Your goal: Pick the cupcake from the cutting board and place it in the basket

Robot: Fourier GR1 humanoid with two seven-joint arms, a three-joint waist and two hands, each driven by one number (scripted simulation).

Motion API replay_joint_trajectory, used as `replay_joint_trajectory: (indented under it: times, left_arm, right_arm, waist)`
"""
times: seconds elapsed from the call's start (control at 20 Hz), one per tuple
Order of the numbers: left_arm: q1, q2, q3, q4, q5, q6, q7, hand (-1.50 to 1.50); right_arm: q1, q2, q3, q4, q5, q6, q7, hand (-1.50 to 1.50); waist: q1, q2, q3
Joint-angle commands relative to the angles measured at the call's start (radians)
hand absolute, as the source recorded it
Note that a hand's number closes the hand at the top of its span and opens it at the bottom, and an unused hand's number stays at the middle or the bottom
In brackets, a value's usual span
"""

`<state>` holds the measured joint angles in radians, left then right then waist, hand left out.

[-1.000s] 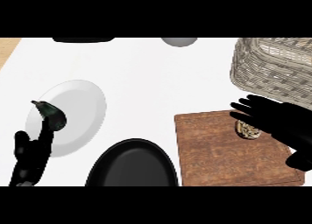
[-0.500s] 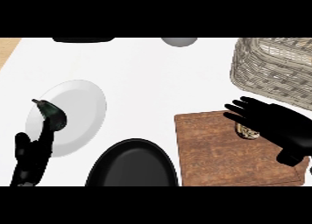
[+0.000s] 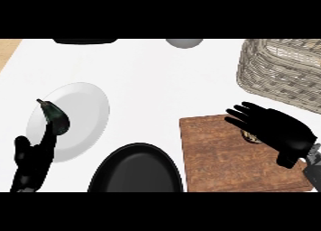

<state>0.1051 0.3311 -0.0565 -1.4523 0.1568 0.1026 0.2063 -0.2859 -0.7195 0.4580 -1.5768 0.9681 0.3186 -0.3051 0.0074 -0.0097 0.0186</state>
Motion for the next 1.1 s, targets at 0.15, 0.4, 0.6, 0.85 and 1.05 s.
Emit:
replay_joint_trajectory:
  times: [0.15,0.4,0.6,0.85,1.05]
  left_arm:
    - [0.018,-0.027,-0.017,0.092,0.021,-0.058,0.023,0.00]
    - [0.010,-0.065,-0.041,0.054,-0.020,-0.011,0.063,0.00]
    - [0.033,-0.064,-0.036,0.025,-0.023,-0.014,0.063,0.00]
    - [0.061,-0.063,-0.032,0.024,-0.018,-0.044,0.044,0.00]
    - [0.029,-0.070,-0.023,0.041,-0.029,-0.039,0.057,0.00]
  right_arm:
    - [0.009,0.038,-0.011,0.099,0.049,-0.081,-0.049,-1.50]
    - [-0.041,0.003,-0.076,0.114,0.015,-0.027,-0.113,-1.50]
    - [-0.034,0.074,0.012,0.151,0.141,-0.157,-0.123,1.50]
    - [-0.044,0.079,0.017,0.089,0.184,-0.144,-0.104,1.50]
    - [-0.040,0.055,-0.033,0.189,0.181,-0.227,-0.204,1.50]
  waist:
    - [-0.002,0.014,-0.018]
    - [-0.007,0.011,-0.019]
    - [0.002,0.012,-0.018]
    - [-0.005,0.009,-0.019]
    - [-0.005,0.012,-0.019]
